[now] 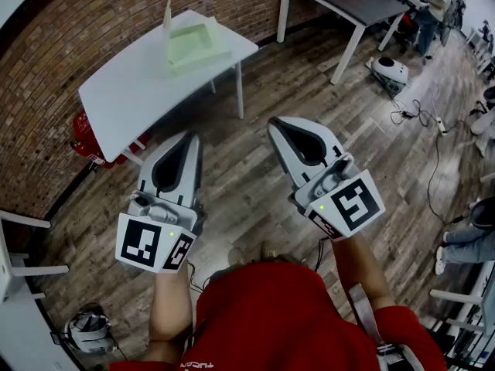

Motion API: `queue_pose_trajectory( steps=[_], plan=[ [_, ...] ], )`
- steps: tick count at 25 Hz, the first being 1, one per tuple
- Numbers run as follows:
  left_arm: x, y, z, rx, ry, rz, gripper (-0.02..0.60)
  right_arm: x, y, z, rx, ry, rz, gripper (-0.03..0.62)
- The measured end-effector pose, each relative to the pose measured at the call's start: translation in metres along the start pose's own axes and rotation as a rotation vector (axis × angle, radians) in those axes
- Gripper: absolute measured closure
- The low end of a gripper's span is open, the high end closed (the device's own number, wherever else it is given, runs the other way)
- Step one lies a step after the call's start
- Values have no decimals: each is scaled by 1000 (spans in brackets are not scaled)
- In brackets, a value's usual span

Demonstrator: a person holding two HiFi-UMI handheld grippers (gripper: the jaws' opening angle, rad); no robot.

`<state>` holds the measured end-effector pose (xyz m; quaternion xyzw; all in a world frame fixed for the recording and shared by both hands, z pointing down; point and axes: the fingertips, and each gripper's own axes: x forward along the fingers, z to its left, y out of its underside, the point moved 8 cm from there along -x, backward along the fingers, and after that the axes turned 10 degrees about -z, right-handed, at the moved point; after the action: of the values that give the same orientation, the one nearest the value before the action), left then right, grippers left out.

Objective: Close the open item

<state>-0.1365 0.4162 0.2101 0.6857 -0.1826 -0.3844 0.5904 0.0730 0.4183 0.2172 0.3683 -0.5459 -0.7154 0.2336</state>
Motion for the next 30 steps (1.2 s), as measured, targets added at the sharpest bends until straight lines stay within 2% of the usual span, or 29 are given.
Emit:
queue_pose_trajectory(
  steps=[7,19,30],
  plan=[
    [0,2,-1,5,-11,6,569,1,3,-3,1,-8,2,563],
    [16,17,-5,14,-73,27,569,-4,13,-36,100,-37,3,563],
    [42,34,-16,54,-140,44,569,-17,29,-77,86,-89,32,563]
  ],
)
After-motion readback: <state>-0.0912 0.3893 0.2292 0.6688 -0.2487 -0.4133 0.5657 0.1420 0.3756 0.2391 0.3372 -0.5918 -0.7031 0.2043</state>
